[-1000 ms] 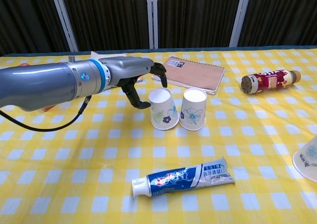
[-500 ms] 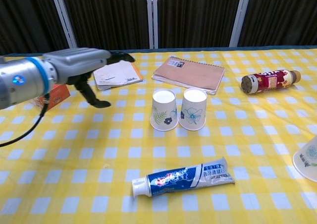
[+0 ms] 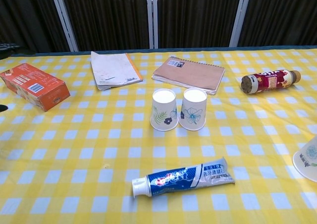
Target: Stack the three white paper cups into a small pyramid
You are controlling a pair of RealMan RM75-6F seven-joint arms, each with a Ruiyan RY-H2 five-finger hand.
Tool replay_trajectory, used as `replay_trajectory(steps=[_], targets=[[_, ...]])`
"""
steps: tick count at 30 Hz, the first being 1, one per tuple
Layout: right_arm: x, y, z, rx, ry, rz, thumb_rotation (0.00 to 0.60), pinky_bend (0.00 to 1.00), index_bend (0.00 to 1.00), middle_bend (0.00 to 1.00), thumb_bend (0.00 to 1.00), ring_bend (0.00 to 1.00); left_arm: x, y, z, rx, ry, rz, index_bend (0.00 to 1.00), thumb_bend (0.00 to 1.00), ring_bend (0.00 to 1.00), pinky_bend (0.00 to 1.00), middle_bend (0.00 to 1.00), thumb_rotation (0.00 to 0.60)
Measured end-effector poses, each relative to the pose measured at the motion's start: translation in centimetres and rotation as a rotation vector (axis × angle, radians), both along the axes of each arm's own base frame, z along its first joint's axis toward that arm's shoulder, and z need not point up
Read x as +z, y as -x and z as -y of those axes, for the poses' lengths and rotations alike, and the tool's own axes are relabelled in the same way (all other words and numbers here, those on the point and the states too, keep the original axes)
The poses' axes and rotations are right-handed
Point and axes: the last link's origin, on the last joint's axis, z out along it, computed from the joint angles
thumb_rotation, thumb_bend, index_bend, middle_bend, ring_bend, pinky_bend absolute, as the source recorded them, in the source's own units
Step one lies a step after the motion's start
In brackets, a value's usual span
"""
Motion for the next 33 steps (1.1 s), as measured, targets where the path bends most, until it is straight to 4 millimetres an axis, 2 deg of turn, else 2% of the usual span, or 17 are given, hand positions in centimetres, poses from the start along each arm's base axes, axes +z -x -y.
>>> replay_trajectory(steps=[7,13,19,25,33], targets=[[-1.9,-1.6,0.1,0.023,-0.112,-0.029,0.600,0.00,0.30,0.00,0.16,0.00,2.7,1.8,2.6,0.020,-0.064,0.036,0.00,0.29,0.00,0.00,0.00,0.600],[-4.4,-3.6,0.6,0.028,-0.229,-0.094,0.600,0.00,0.30,0.00,0.15,0.00,4.3,2.6,3.3,0.030,-0.073,0.073,0.00,0.29,0.00,0.00,0.00,0.600],[-5.7,-4.1,1.2,-0.002,-0.289,-0.125,0.600,0.00,0.28,0.00,0.15,0.00,4.3,2.6,3.2,0.030,-0.064,0.069,0.00,0.29,0.00,0.00,0.00,0.600],[-5.8,-4.3,1.1,-0.012,-0.306,-0.130,0.600,0.00,0.27,0.00,0.15,0.00,4.2,2.6,3.2,0.034,-0.062,0.065,0.00,0.29,0.00,0.00,0.00,0.600],[-6.4,-3.8,1.4,-0.039,-0.333,-0.145,0.600,0.00,0.32,0.00,0.20,0.00,4.1,2.6,3.2,0.034,-0.057,0.062,0.00,0.29,0.00,0.00,0.00,0.600]])
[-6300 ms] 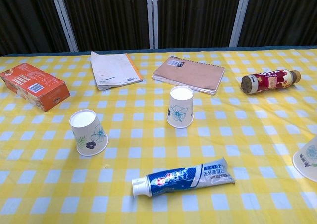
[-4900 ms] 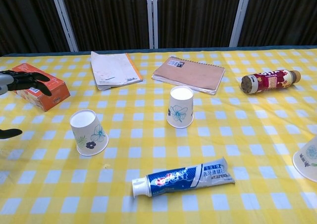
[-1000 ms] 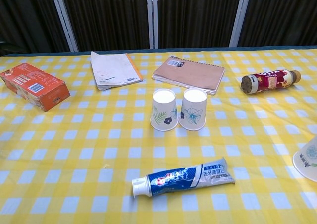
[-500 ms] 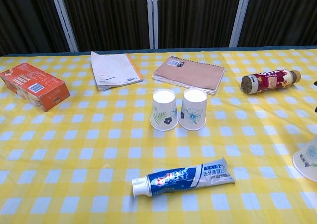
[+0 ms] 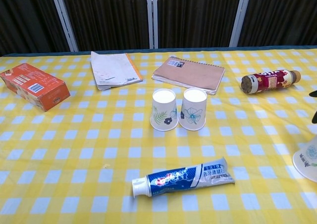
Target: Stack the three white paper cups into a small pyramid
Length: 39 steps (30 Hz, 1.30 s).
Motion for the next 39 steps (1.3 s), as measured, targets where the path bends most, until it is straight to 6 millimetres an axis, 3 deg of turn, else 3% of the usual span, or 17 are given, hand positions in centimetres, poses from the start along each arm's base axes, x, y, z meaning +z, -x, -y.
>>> replay_trajectory(steps=[8,12,20,26,33,39], targets=[[-0.8,0.8,0.2,-0.025,-0.015,0.003,0.600,0.00,0.37,0.00,0.20,0.00,0.2,0.1,-0.1,0.006,-0.007,0.003,0.00,0.29,0.00,0.00,0.00,0.600],[-1.2,1.1,0.2,-0.028,-0.015,0.007,0.600,0.00,0.44,0.04,0.21,0.00,0.3,0.1,-0.1,0.006,-0.009,0.006,0.00,0.29,0.00,0.00,0.00,0.600],[-1.0,0.4,0.6,0.001,0.021,0.033,0.600,0.00,0.47,0.07,0.21,0.00,0.3,0.1,-0.1,0.007,-0.009,0.009,0.00,0.29,0.00,0.00,0.00,0.600],[0.3,-2.7,2.1,0.073,0.055,0.073,0.600,0.00,0.47,0.07,0.21,0.00,0.5,0.4,-0.4,0.021,-0.013,0.018,0.00,0.29,0.00,0.00,0.00,0.600],[2.2,-8.4,5.5,0.173,0.092,0.163,0.600,0.00,0.46,0.08,0.21,0.00,0.8,0.9,-1.0,0.049,-0.010,0.031,0.00,0.29,0.00,0.00,0.00,0.600],[2.4,-12.8,8.1,0.227,0.066,0.219,0.600,0.00,0.47,0.09,0.21,0.00,1.1,1.6,-1.7,0.081,-0.012,0.043,0.00,0.29,0.00,0.00,0.00,0.600]])
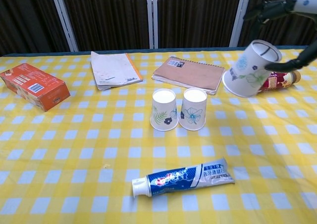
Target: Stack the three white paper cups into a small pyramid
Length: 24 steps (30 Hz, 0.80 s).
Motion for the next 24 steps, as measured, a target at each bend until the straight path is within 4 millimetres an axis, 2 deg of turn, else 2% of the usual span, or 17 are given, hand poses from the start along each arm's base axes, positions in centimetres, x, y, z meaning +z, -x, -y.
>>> replay_trajectory(steps=[5,12,18,24], targets=[[-1.3,-2.7,1.3,0.030,-0.042,0.005,0.600,0.00,0.47,0.09,0.21,0.00,0.3,0.4,-0.4,0.022,0.007,0.017,0.00,0.29,0.00,0.00,0.00,0.600],[-4.3,-5.7,3.3,0.039,-0.078,-0.015,0.600,0.00,0.47,0.10,0.21,0.00,0.5,0.8,-0.7,0.036,0.011,0.028,0.00,0.29,0.00,0.00,0.00,0.600],[-6.1,-7.2,4.8,0.026,-0.078,-0.025,0.600,0.00,0.47,0.11,0.21,0.00,0.8,1.1,-0.9,0.043,0.017,0.045,0.00,0.29,0.00,0.00,0.00,0.600],[-7.0,-8.0,5.3,0.023,-0.081,-0.028,0.600,0.00,0.47,0.11,0.21,0.00,0.8,1.3,-1.1,0.051,0.025,0.052,0.00,0.29,0.00,0.00,0.00,0.600]])
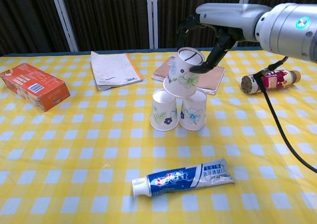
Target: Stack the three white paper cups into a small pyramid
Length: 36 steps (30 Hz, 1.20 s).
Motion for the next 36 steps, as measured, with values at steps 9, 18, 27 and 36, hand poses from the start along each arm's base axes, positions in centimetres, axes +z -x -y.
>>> replay_trajectory(steps=[9,18,27,36], targets=[[-0.9,-0.3,0.7,-0.009,0.008,-0.021,0.600,0.00,0.47,0.11,0.21,0.00,0.2,0.2,-0.1,0.008,0.001,0.015,0.00,0.29,0.00,0.00,0.00,0.600],[-2.4,0.0,0.8,-0.023,-0.008,-0.048,0.600,0.00,0.44,0.08,0.20,0.00,0.2,0.5,-0.4,0.024,0.009,0.017,0.00,0.29,0.00,0.00,0.00,0.600],[-2.9,-0.3,0.5,-0.028,-0.012,-0.055,0.600,0.00,0.16,0.00,0.15,0.00,0.2,0.7,-0.7,0.037,0.002,0.021,0.00,0.29,0.00,0.00,0.00,0.600],[-0.8,-0.3,-0.1,0.001,0.062,-0.041,0.600,0.00,0.14,0.00,0.15,0.00,0.4,0.8,-0.7,0.034,-0.018,0.025,0.00,0.28,0.00,0.00,0.00,0.600]])
